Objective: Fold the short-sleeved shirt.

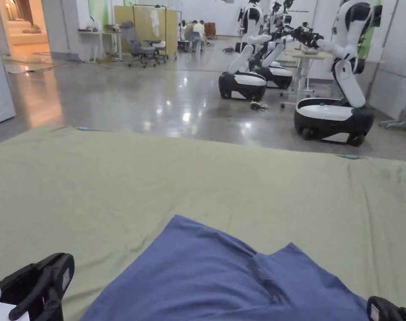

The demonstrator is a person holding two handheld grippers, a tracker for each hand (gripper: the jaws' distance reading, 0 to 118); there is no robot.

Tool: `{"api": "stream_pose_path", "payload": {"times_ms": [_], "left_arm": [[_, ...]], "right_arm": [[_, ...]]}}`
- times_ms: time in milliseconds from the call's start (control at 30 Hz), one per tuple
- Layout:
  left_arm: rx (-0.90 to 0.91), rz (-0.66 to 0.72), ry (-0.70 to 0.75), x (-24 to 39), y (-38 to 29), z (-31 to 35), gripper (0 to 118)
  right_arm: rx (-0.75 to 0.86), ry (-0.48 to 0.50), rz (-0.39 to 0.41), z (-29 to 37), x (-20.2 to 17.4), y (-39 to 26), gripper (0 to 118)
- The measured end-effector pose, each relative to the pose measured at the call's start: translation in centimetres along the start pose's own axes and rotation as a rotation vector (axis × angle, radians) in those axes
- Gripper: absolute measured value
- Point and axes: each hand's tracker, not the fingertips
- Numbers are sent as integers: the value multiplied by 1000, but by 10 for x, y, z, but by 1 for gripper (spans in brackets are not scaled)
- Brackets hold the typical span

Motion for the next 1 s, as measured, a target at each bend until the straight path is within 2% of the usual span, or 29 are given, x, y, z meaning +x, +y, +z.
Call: {"api": "stream_pose_path", "payload": {"times_ms": [67,233,300,400,467,500,533,567,733,900,1000], "left_arm": [[21,-1,-8,-1,-3,4,3],[-47,-4,26,-1,-2,4,3],[-67,50,-4,-10,-4,2,3],[-99,110,27,-26,-8,0,3],[-180,199,7,-46,-16,-3,4],[-185,245,23,-55,-24,-3,10],[-210,284,13,-66,-33,-4,31],[-255,327,-4,-75,-45,-8,59],[-458,453,16,-104,-104,-40,59],[-542,541,25,-112,-138,-75,58],[-545,484,27,-107,-137,-79,53]], "right_arm": [[-19,25,-8,-3,3,-5,0],[-30,1,25,-8,0,-11,0],[-34,15,23,-8,1,-11,0],[-31,18,30,-6,-3,-9,0],[-33,18,39,-4,-3,-10,0],[-35,21,39,-2,-1,-11,0],[-37,27,30,-1,1,-13,0],[-39,32,12,-1,3,-15,0],[-78,40,-73,-5,10,-23,0],[-96,17,-61,0,15,-25,0],[-103,-21,-48,5,20,-25,0]]}}
